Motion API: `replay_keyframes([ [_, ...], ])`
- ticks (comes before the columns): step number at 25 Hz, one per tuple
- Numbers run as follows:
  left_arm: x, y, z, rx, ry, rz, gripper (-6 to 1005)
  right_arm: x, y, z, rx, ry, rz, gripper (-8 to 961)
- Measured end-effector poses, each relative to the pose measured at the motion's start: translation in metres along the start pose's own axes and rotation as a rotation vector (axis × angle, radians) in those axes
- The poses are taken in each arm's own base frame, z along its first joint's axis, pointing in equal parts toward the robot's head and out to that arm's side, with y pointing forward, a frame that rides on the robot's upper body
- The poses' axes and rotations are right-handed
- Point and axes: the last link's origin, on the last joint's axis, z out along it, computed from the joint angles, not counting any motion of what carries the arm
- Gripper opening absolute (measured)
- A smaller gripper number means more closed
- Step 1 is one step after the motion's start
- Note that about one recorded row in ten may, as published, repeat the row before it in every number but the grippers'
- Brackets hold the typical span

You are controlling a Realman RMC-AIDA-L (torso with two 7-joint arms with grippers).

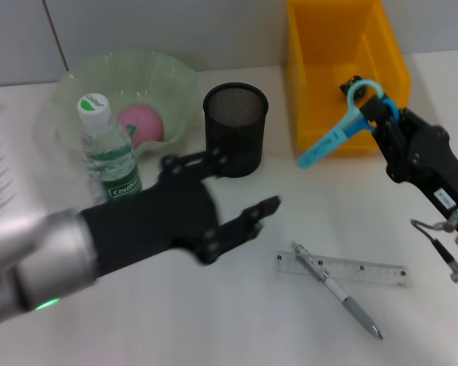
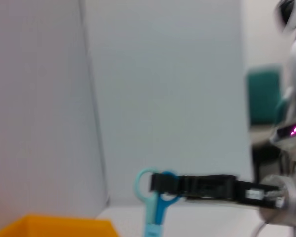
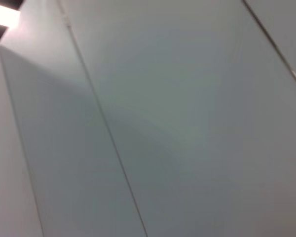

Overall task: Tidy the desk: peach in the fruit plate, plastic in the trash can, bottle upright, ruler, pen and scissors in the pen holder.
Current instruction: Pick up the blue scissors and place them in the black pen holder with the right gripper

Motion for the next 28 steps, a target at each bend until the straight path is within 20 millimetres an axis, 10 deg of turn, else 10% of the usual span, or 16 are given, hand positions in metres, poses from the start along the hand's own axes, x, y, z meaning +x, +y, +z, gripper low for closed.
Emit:
replay_keyframes([
  [2, 0.000, 0.000, 0.000, 0.000, 0.000, 0.000, 543, -0.002, 0.000, 0.007, -0.019, -0.009, -0.047, 98],
  [5, -0.063, -0.008, -0.041, -0.091, 0.244, 0.076, 543, -0.006, -0.001, 0.020, -0.041, -0.022, -0.098, 103],
  [12, -0.122, -0.007, -0.057, -0.058, 0.301, -0.025, 544, -0.011, -0.002, 0.054, -0.085, -0.048, -0.202, 115],
  [28, -0.124, -0.011, -0.057, -0.121, 0.247, -0.070, 544, -0.004, -0.011, 0.110, -0.068, 0.034, -0.306, 141],
])
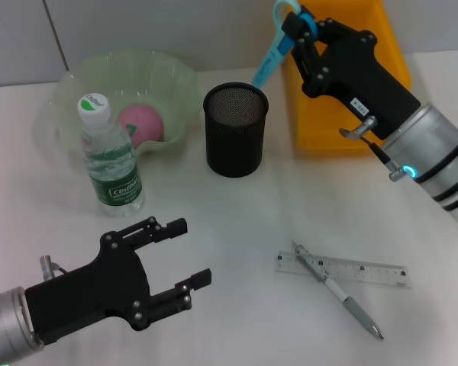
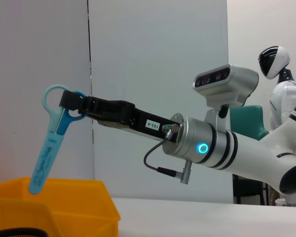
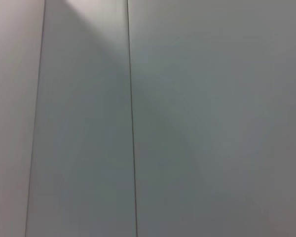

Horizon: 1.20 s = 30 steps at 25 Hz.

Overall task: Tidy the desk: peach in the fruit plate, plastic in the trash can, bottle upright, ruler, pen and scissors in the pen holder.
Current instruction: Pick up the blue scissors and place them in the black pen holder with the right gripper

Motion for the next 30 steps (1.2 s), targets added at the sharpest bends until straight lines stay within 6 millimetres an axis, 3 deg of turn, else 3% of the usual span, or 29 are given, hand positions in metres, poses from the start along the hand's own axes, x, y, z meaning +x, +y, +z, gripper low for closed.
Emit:
replay_keyframes([
  [2, 0.000, -0.001, 0.000, 0.000, -0.003, -0.001, 544, 0.001, -0.001, 0.003, 0.001, 0.010, -0.002, 145],
  [8, 0.002, -0.006, 0.003, -0.038, -0.039, -0.030, 756, 0.007, -0.002, 0.013, 0.008, 0.057, -0.014, 155],
  [30, 0.004, -0.009, 0.010, -0.094, -0.069, -0.040, 784, 0.036, 0.005, 0.040, 0.021, 0.267, -0.033, 191],
])
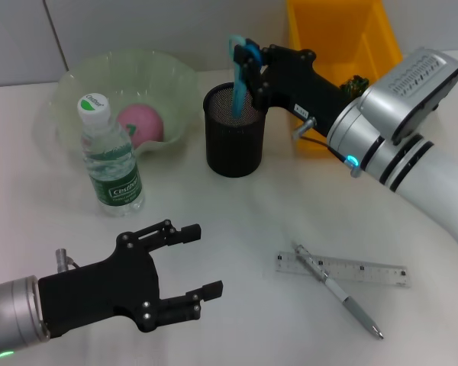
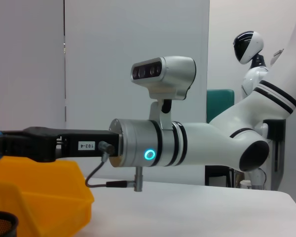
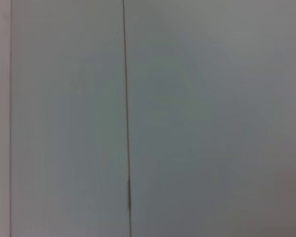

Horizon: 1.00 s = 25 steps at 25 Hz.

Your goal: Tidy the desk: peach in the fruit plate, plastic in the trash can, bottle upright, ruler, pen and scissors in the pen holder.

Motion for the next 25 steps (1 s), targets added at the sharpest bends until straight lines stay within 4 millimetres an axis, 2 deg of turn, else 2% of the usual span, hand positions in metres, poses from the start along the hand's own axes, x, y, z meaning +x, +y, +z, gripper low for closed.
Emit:
replay_keyframes([
  [5, -0.001, 0.000, -0.002, 0.009, -0.001, -0.004, 784, 0.004, 0.000, -0.010, 0.012, -0.010, 0.013, 200],
  [10, -0.001, 0.001, -0.002, 0.008, -0.003, -0.005, 784, -0.003, 0.003, -0.030, -0.003, -0.114, 0.026, 208],
  [14, -0.002, 0.001, -0.003, 0.008, -0.004, -0.005, 784, -0.012, -0.002, -0.056, 0.006, -0.236, 0.094, 379],
  [20, -0.002, 0.001, -0.003, 0.007, -0.005, -0.005, 784, -0.035, -0.017, -0.121, -0.066, -0.431, 0.214, 625],
  [24, -0.001, 0.000, -0.002, 0.004, -0.005, -0.001, 784, -0.045, -0.041, -0.156, -0.125, -0.374, 0.325, 829],
  [25, -0.001, 0.000, -0.002, 0.004, -0.005, -0.001, 784, -0.048, -0.046, -0.161, -0.157, -0.317, 0.333, 829],
])
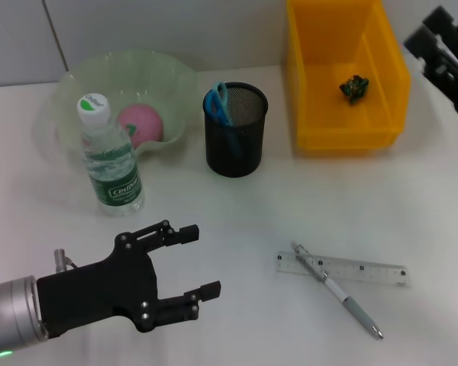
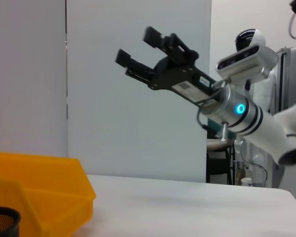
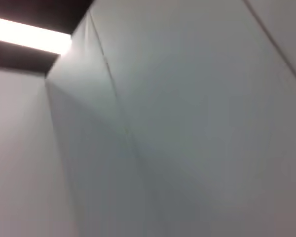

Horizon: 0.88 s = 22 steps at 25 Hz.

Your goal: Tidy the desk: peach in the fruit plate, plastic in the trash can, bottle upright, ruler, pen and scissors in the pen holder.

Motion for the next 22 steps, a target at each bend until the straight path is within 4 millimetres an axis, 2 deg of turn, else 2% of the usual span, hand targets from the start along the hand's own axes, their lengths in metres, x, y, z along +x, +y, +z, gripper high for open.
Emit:
replay_keyframes([
  [2, 0.000, 0.000, 0.000, -0.001, -0.002, -0.001, 784, -0.012, -0.006, -0.004, -0.040, 0.155, 0.004, 828],
  [5, -0.001, -0.001, 0.001, -0.003, -0.012, -0.007, 784, -0.026, -0.012, -0.003, -0.104, 0.483, 0.009, 828],
  [9, -0.002, -0.002, 0.002, -0.004, -0.021, -0.009, 784, -0.043, -0.007, 0.004, -0.254, 0.825, -0.031, 827],
  [12, -0.004, -0.006, -0.001, -0.015, -0.080, -0.044, 784, -0.053, -0.006, 0.015, -0.321, 1.009, -0.063, 827],
  [14, -0.004, -0.006, -0.001, -0.015, -0.080, -0.044, 784, -0.052, -0.004, 0.024, -0.348, 1.122, -0.085, 826],
  [18, -0.007, -0.009, -0.010, 0.013, -0.103, -0.077, 784, -0.038, 0.004, 0.049, -0.392, 1.342, -0.168, 819],
  [22, -0.009, -0.008, -0.012, 0.022, -0.110, -0.083, 784, -0.021, 0.018, 0.078, -0.412, 1.445, -0.316, 810],
])
